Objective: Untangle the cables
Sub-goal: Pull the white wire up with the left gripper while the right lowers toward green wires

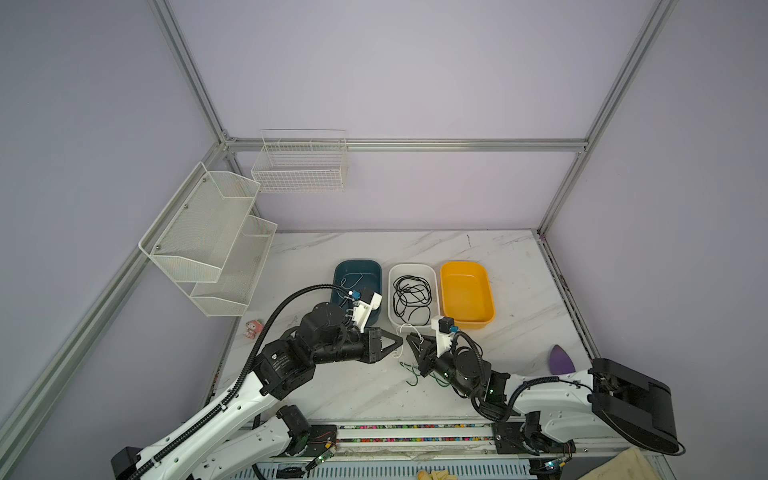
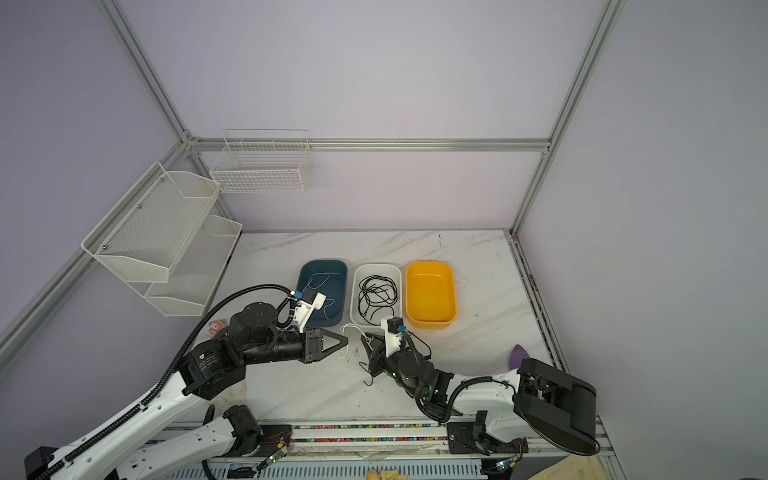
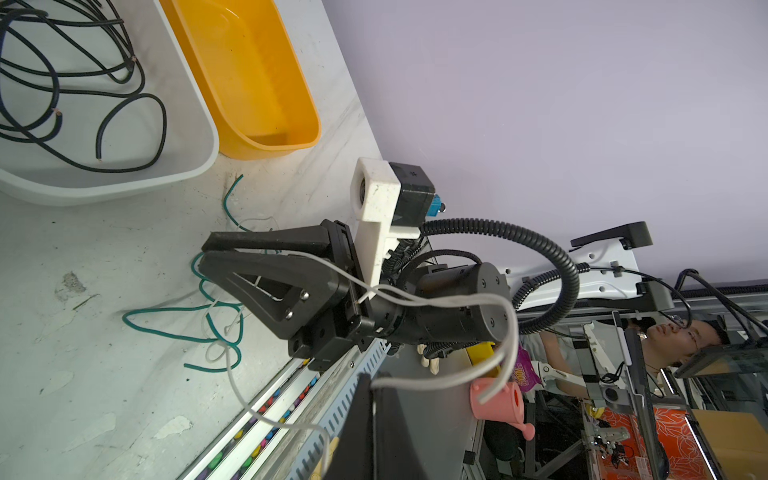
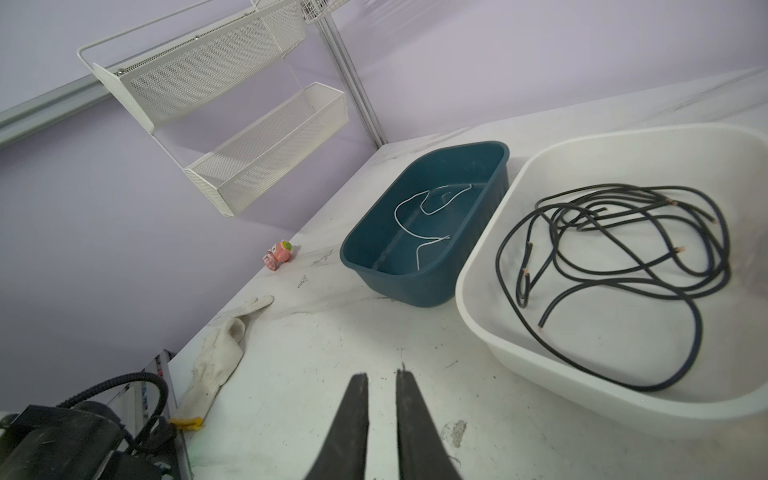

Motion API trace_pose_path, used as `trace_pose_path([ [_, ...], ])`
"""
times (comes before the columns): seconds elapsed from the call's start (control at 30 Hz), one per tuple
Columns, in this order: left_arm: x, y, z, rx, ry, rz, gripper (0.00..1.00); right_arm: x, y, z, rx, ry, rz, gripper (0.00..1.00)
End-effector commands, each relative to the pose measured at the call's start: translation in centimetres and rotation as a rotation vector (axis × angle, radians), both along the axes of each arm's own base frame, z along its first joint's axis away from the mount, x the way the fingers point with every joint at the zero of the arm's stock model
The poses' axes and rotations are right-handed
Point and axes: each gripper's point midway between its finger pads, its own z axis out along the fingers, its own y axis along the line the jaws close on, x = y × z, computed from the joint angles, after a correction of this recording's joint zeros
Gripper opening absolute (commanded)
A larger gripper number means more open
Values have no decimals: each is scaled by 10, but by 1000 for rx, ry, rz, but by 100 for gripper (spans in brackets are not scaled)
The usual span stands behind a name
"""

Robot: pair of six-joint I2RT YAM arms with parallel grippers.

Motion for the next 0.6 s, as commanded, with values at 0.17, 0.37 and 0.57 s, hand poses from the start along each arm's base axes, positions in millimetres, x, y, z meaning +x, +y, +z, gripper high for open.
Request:
trace_pose_path([
  [0.17, -14, 18, 53, -58, -84, 11, 0, 13, -44, -11, 37, 74, -188, 0],
  [0.37, -25, 43, 69, -44, -122, 61, 0, 15, -72, -37, 53, 185, -269, 0],
  [0.57, -30, 62, 105, -48, -200, 106, 0, 16, -81, -58, 46, 263, -303, 0],
])
